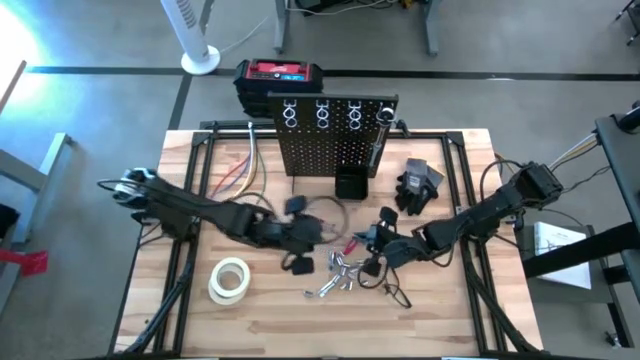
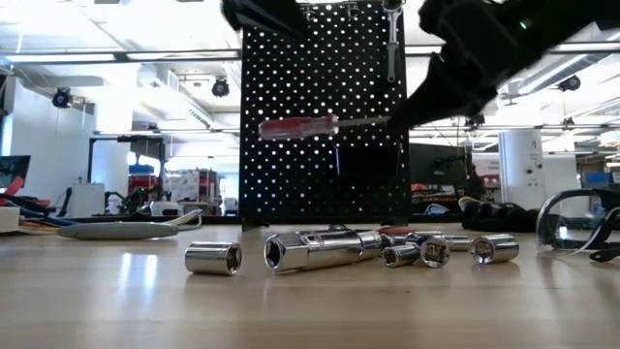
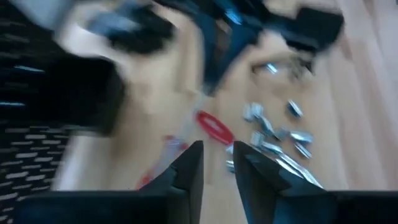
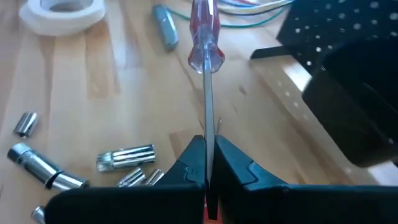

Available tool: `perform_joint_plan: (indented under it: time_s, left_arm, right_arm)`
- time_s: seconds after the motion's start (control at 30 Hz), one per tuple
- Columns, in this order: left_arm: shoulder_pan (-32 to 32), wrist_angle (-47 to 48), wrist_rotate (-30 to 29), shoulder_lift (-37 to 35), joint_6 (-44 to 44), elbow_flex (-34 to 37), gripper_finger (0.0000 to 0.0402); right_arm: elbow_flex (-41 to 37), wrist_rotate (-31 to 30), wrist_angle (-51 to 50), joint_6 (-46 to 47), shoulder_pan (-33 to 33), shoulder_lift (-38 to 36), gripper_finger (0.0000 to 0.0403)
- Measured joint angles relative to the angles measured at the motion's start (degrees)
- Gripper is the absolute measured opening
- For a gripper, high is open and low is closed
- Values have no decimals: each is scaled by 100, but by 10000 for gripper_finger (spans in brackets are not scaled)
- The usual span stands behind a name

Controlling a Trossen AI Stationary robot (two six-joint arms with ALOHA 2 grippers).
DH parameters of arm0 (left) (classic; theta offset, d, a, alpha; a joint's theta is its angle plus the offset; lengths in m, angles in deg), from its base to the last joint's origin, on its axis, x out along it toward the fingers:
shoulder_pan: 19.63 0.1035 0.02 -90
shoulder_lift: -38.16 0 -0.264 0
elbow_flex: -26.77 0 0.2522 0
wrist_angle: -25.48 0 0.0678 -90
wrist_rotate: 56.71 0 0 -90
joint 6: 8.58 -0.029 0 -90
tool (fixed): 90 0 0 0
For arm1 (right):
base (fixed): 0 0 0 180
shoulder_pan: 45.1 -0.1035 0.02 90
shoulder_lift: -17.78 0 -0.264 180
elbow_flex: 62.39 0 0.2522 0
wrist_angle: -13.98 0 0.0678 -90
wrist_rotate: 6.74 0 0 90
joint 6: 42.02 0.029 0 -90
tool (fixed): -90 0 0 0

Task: Hang tools onto peg board
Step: Hang the red screwdriver on the peg board

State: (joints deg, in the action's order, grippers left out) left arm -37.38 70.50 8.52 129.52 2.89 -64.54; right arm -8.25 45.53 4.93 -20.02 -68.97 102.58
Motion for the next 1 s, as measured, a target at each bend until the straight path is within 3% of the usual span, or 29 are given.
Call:
perform_joint_plan:
  time_s: [0.1,0.2,0.37,0.53,0.7,1.0]
  left_arm:
    - [-221,-585,-628,-618,237,720,90]
    - [-325,-1860,-839,-1233,419,1724,100]
    - [-324,-5136,-1219,-1888,406,3611,119]
    - [-305,-8814,-1235,-1802,-70,4967,140]
    - [-305,-10745,-1154,-1290,-662,5430,168]
    - [-285,-11252,-769,-614,-1095,4899,227]
  right_arm:
    - [-509,-57,1428,-230,-87,-18,1]
    - [-1151,-46,3326,-606,-176,-6,1]
    - [-1877,-5,5705,-1297,-254,198,0]
    - [-1998,5,6466,-1586,-252,437,0]
    - [-1606,16,6524,-1934,-252,699,0]
    - [-830,25,6930,-2749,-239,1142,0]
